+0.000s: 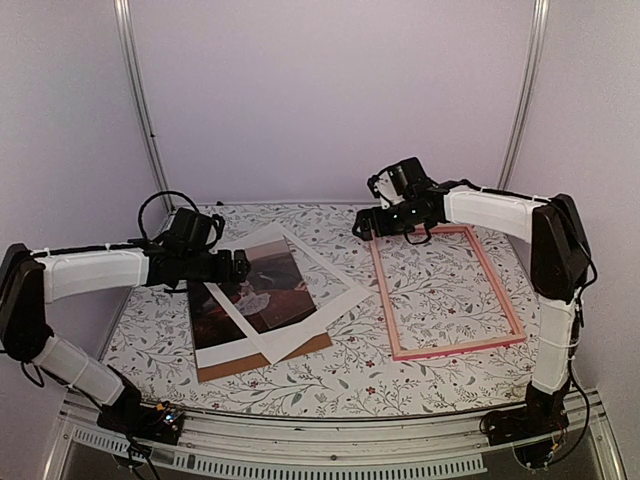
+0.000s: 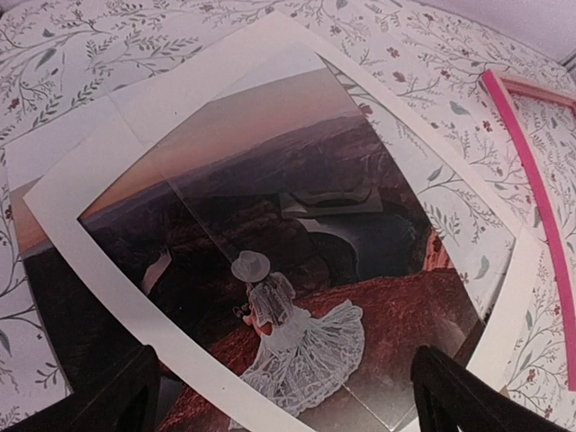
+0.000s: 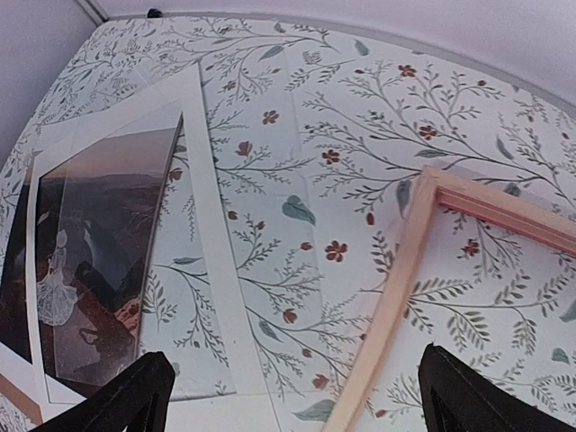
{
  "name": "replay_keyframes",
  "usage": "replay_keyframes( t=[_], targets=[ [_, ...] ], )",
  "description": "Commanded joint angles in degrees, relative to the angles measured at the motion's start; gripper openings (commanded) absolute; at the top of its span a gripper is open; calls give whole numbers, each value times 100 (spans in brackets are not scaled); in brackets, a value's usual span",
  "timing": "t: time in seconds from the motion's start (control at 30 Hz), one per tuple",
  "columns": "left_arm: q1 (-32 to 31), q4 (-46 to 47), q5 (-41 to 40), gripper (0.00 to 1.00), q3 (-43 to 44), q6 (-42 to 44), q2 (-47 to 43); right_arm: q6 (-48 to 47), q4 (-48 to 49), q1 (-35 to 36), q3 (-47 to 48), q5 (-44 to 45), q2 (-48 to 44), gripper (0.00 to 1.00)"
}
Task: Put the photo into the frame
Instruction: Pick up the glass panel from the mat board.
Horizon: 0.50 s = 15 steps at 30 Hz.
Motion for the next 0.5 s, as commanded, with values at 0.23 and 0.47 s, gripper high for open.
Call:
replay_keyframes(
  t=[0.23,0.47],
  targets=[
    [271,396,593,97,296,-277,947,184,-209,379,1982,-651,2089,98],
    [353,590,823,94,394,-503,1329,346,-325,378,2513,-348,2779,97]
  ],
)
